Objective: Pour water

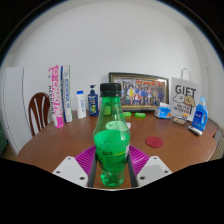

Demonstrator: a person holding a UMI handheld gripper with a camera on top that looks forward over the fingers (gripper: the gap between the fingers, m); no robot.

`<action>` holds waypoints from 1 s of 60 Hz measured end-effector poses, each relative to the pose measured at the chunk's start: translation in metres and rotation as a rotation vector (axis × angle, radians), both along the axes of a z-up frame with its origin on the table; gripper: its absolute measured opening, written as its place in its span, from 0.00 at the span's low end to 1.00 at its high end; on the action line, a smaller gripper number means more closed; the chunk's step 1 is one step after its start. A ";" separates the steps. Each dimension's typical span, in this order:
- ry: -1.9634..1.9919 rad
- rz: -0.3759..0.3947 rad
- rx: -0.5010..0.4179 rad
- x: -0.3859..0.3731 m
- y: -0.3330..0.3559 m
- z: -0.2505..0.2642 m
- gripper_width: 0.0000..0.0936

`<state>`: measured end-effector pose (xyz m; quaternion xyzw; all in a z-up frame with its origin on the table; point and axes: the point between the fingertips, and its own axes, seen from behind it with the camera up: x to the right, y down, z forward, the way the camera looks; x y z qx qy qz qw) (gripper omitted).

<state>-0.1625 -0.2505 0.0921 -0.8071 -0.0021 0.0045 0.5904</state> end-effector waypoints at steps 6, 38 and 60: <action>-0.016 0.016 0.022 -0.003 0.002 0.000 0.40; 0.652 0.062 0.127 -0.079 0.065 0.126 0.33; 1.790 -0.016 0.003 -0.101 0.151 0.141 0.33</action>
